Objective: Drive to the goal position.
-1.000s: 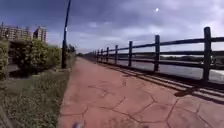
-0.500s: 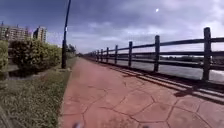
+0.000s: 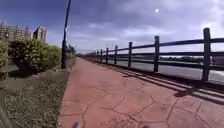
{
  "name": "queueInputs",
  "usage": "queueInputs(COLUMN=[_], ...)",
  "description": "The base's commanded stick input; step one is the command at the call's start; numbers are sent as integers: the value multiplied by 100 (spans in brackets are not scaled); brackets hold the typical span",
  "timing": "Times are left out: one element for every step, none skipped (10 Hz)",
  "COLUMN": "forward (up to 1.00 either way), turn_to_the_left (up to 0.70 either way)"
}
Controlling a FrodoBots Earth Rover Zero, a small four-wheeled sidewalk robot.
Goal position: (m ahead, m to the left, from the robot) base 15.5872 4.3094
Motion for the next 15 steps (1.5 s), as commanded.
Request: queueInputs(forward=[70,70,70,70,70,70,70,70,70,70,70,70,70,70,70], turn_to_the_left=[0,0,0,0,0,0,0,0,0,23,35,35,35,35,35])
